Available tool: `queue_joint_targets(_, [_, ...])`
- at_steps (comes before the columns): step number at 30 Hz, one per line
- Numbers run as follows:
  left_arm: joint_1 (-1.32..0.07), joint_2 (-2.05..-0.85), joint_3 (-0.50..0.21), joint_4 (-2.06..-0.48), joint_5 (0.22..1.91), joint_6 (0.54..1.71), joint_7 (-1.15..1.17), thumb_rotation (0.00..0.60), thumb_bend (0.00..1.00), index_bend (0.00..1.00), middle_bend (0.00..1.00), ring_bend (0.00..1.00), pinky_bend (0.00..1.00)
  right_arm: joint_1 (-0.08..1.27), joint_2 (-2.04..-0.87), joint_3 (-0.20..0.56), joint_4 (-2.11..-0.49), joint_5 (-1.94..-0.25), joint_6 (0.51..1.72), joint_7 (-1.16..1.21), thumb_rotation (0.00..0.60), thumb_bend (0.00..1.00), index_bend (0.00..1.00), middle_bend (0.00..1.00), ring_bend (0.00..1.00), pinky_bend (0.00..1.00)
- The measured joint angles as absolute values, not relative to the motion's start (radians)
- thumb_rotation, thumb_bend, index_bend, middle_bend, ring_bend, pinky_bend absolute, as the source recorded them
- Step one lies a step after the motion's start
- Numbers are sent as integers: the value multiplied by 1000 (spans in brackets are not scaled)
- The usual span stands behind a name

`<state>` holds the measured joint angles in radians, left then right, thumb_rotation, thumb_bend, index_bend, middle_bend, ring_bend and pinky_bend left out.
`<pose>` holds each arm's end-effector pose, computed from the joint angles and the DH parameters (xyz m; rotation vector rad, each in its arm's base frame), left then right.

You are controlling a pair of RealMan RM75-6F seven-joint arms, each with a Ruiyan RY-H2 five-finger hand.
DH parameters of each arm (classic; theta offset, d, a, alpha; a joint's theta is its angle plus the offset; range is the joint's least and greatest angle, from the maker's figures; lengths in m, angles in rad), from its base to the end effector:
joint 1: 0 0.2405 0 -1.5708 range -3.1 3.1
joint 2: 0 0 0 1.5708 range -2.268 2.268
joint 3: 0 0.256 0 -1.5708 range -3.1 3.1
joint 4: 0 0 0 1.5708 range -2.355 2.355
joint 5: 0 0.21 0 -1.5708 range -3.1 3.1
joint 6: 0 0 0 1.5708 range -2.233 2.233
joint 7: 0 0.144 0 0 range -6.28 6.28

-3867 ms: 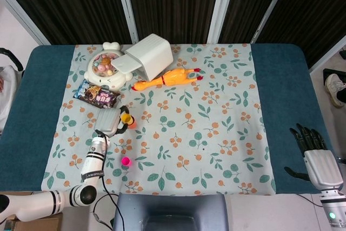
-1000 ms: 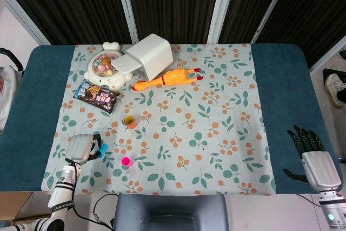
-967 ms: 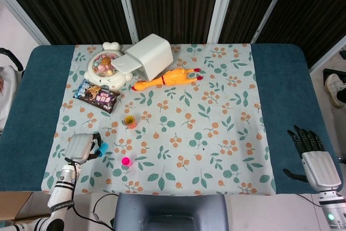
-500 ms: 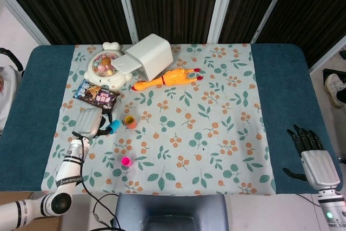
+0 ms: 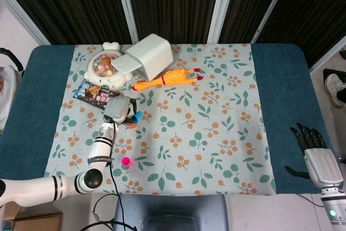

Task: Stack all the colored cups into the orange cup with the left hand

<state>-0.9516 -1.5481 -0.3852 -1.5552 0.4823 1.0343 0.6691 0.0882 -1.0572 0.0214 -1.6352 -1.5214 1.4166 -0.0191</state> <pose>-0.0883 0.3980 0.0093 -1.5987 -1.1354 -0.8413 -0.3143 -0.1754 0.1629 1.4740 -0.9184 0.8148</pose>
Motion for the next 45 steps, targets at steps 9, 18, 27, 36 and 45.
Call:
queue_joint_targets(9, [-958,-1549,-341,-1512,464,1035,661,600,534,712,1000,1000,1000,82,-1049,19,-1633,-1526,1426,-8,600,205,0,0,0,0])
queue_joint_targets(18, [-959,-1535,-313,-1501,456,1030,658,600,530,712,1000,1000,1000,81,-1054,20,-1636,-1523,1429,-22,600,205,0,0,0,0])
queue_joint_targets(27, [-971,-1541,-287,-1491,438,1031,682,600,525,712,1000,1000,1000,80,-1052,20,-1634,-1526,1430,-12,600,205,0,0,0,0])
queue_joint_targets(36, [-983,-1532,-277,-1483,408,1024,703,600,522,712,1000,1000,1000,80,-1052,20,-1634,-1527,1430,-13,600,205,0,0,0,0])
queue_joint_targets(45, [-1010,-1513,-273,-1493,327,985,733,600,511,709,1000,1000,1000,78,-1051,20,-1634,-1528,1435,-10,600,205,0,0,0,0])
